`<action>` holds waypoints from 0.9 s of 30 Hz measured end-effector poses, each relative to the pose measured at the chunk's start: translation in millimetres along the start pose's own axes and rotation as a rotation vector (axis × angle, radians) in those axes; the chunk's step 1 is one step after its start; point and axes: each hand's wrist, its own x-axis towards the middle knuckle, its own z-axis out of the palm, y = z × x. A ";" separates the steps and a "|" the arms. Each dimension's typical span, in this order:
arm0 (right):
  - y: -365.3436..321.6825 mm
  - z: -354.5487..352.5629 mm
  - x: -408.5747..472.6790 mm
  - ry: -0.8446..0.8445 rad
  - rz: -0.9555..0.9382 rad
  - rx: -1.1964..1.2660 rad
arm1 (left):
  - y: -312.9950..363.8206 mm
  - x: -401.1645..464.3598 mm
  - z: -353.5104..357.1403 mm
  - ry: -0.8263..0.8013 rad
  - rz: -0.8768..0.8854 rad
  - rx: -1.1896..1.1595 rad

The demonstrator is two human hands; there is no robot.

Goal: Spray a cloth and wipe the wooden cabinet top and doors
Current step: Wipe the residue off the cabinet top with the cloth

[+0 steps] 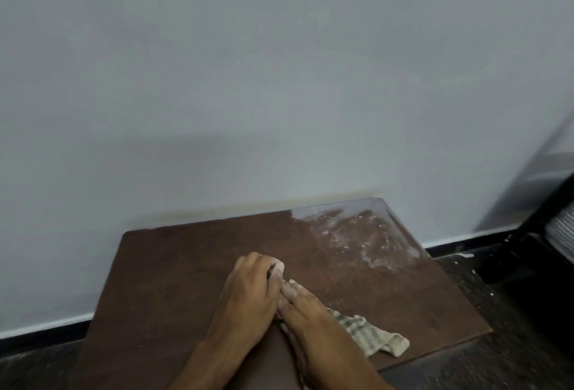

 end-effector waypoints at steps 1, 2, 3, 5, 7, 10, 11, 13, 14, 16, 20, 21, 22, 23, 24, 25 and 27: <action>11.1 -9.0 -3.5 -0.004 0.038 0.002 | 4.2 -0.7 4.6 -0.008 0.027 0.001; 26.6 -21.6 -7.5 -0.008 0.108 0.008 | 9.9 -1.2 10.3 -0.028 0.058 0.006; 47.3 -34.3 -11.7 0.013 0.187 0.002 | 16.1 -1.8 15.7 -0.055 0.085 0.009; 96.6 -60.9 -18.0 0.108 0.350 -0.071 | 28.8 -2.4 26.5 -0.105 0.132 0.007; 131.6 -81.5 -22.3 0.172 0.478 -0.130 | 42.5 -0.8 37.2 -0.143 0.174 0.010; 137.9 -80.9 -28.1 0.203 0.584 -0.175 | 63.3 7.6 55.5 -0.173 0.223 0.013; 127.3 -73.8 -31.2 0.189 0.560 -0.174 | 68.4 10.7 62.0 -0.178 0.238 0.025; 100.8 -62.2 -45.0 0.127 0.458 -0.159 | 79.1 16.4 73.1 -0.202 0.258 0.050; 96.7 -62.3 -52.5 0.102 0.421 -0.150 | 84.6 19.3 79.1 -0.222 0.266 0.059; 111.6 -75.9 -55.0 0.114 0.433 -0.149 | 92.5 23.7 87.5 -0.249 0.289 0.072; 175.4 -105.9 -39.7 0.208 0.601 -0.186 | 105.4 30.9 100.6 -0.297 0.338 0.092; 183.2 -110.8 -34.1 0.222 0.639 -0.184 | 108.6 32.9 102.7 -0.296 0.346 0.092; 184.2 -112.5 -30.7 0.234 0.660 -0.195 | 111.2 35.3 105.1 -0.292 0.354 0.094; 180.0 -109.5 -29.8 0.241 0.659 -0.218 | 113.4 37.6 107.1 -0.287 0.361 0.098; 171.9 -105.0 -32.6 0.246 0.639 -0.237 | 114.1 39.9 109.5 -0.285 0.366 0.103; 161.7 -99.2 -38.4 0.243 0.605 -0.248 | 114.4 42.6 111.8 -0.281 0.372 0.106; 141.3 -89.8 -53.0 0.212 0.540 -0.255 | 113.9 47.4 116.4 -0.278 0.376 0.106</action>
